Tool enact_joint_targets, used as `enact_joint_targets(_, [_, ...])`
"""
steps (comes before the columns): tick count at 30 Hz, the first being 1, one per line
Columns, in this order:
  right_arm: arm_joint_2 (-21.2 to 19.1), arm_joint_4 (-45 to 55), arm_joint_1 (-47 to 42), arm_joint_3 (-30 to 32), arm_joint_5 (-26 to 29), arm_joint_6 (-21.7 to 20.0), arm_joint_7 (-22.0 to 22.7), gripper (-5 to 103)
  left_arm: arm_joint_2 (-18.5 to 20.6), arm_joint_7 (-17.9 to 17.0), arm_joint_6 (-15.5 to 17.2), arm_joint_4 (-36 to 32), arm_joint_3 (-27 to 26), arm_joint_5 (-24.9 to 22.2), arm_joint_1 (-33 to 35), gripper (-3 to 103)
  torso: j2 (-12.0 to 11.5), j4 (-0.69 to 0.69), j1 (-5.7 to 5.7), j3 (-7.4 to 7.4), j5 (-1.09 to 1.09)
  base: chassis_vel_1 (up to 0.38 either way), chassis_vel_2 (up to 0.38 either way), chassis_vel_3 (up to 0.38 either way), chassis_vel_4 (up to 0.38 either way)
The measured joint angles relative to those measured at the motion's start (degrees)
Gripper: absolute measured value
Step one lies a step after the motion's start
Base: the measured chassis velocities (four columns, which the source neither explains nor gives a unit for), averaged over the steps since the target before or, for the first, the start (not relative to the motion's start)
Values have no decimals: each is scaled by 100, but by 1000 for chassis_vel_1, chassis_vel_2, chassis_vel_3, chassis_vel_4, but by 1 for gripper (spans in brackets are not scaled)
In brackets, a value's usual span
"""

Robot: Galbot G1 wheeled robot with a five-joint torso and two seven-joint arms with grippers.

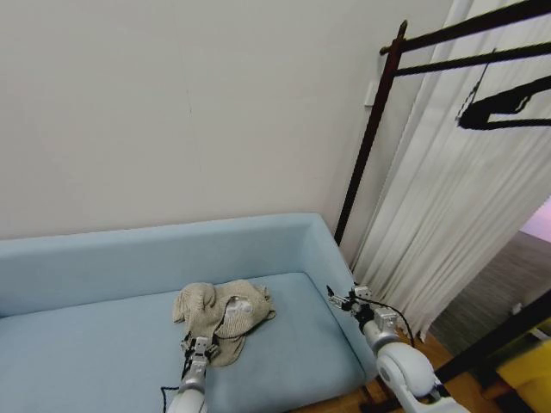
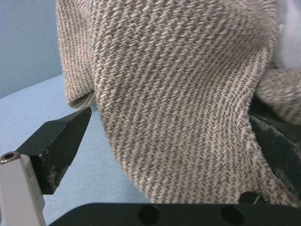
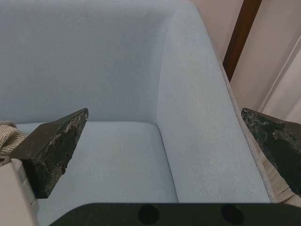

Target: Pick up the clothes from the sofa and hang them on the clothes hanger.

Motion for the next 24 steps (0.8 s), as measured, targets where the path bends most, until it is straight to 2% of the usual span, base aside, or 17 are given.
enact_joint_targets(4, [1,2,9,-20,-3,-5,-3,100,35,144,-91,33,-9,-13,13,100,0,0,0,0,0,0,0,0,0])
enact_joint_targets(11, [7,23,-6,-26,-12,-7,-4,100,-15,195,-133,22,138,-17,65,100,0,0,0,0,0,0,0,0,0])
enact_joint_targets(13, [4,29,-11,-17,-13,-7,-4,100,-22,195,-134,25,152,25,68,103,0,0,0,0,0,0,0,0,0])
enact_joint_targets(16, [3,36,-32,3,-16,-7,-4,100,-29,167,-125,54,142,118,45,90,0,0,0,0,0,0,0,0,0])
enact_joint_targets(19, [5,38,-48,11,-23,-7,-2,100,-21,145,-106,54,132,146,35,85,0,0,0,0,0,0,0,0,0])
enact_joint_targets(22, [20,43,-54,13,-31,-7,10,100,-28,36,-60,33,115,202,42,69,0,0,0,0,0,0,0,0,0])
enact_joint_targets(23, [23,44,-55,13,-36,-7,14,100,-38,1,-54,17,99,223,53,69,0,0,0,0,0,0,0,0,0])
enact_joint_targets(24, [26,45,-55,13,-40,-7,16,100,-45,-28,-53,0,80,242,69,64,0,0,0,0,0,0,0,0,0])
